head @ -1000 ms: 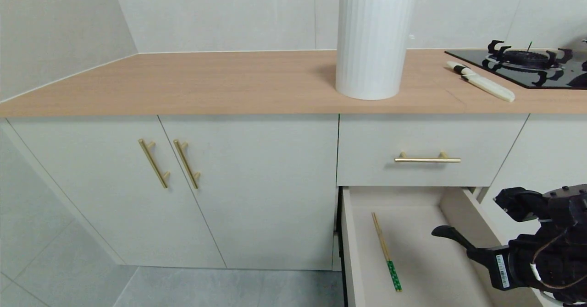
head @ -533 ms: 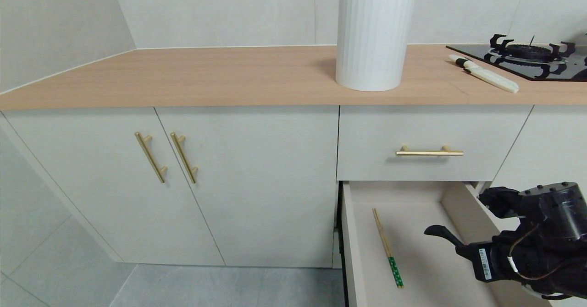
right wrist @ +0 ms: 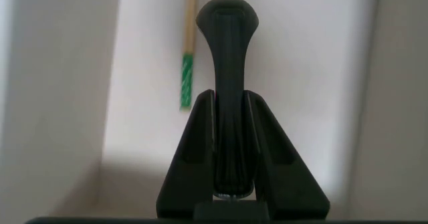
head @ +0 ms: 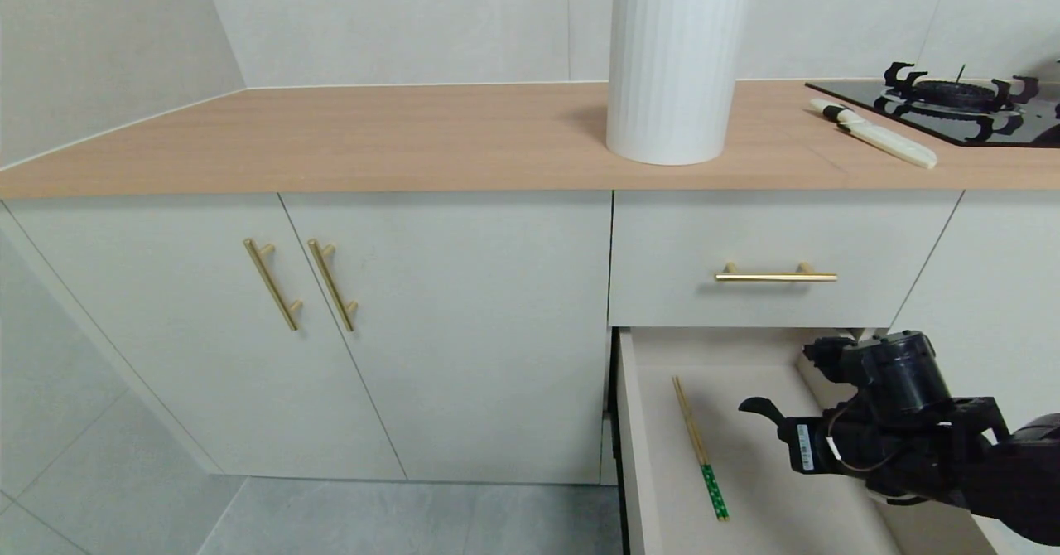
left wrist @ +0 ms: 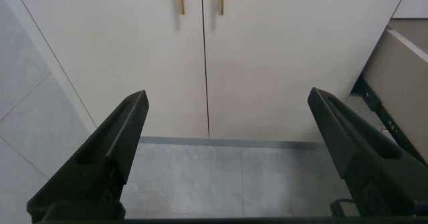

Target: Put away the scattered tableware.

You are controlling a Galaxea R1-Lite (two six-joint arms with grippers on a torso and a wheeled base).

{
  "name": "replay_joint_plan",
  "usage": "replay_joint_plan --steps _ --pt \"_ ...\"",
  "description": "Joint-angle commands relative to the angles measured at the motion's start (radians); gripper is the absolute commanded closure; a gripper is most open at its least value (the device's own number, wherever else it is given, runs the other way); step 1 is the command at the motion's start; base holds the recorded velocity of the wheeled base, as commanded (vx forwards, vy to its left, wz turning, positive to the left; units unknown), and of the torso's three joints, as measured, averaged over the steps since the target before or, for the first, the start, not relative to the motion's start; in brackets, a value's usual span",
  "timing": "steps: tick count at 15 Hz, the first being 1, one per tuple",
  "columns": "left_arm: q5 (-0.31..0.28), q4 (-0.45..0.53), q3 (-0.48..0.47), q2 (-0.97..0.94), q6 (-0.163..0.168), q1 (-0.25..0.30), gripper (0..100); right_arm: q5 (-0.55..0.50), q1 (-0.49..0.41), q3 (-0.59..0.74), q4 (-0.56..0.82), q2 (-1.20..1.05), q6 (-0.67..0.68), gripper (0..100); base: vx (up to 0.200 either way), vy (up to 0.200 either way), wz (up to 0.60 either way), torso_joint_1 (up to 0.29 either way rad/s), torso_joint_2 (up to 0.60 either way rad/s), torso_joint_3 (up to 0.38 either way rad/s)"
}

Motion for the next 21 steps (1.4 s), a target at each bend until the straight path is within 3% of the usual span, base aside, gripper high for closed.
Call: replay_joint_plan --steps 1,7,19,20,21 --pt "0.000 0.000 0.000 0.001 0.000 0.001 0 -0.028 -0.034 0.010 -0.108 0.167 -0.001 100 0.000 0.000 0.00 0.000 0.00 0.000" --pt "0.000 0.000 0.000 0.001 0.000 0.001 0 -0.031 -0.070 0.024 -0.277 0.302 -0.004 100 0.000 0.000 0.00 0.000 0.00 0.000" --pt "0.000 0.000 0.000 0.001 0.000 0.000 0 -0.035 -0.099 0.022 -0.356 0.391 -0.008 100 0.000 0.000 0.00 0.000 0.00 0.000" --pt "0.000 0.000 0.000 0.001 0.000 0.000 0 -0.035 -0.099 0.022 -0.356 0.391 -0.008 0 0.000 0.000 0.00 0.000 0.00 0.000" --pt "0.000 0.000 0.000 0.001 0.000 0.000 0 -0.035 -0.099 0.022 -0.356 0.389 -0.008 0 0.000 0.000 0.00 0.000 0.00 0.000"
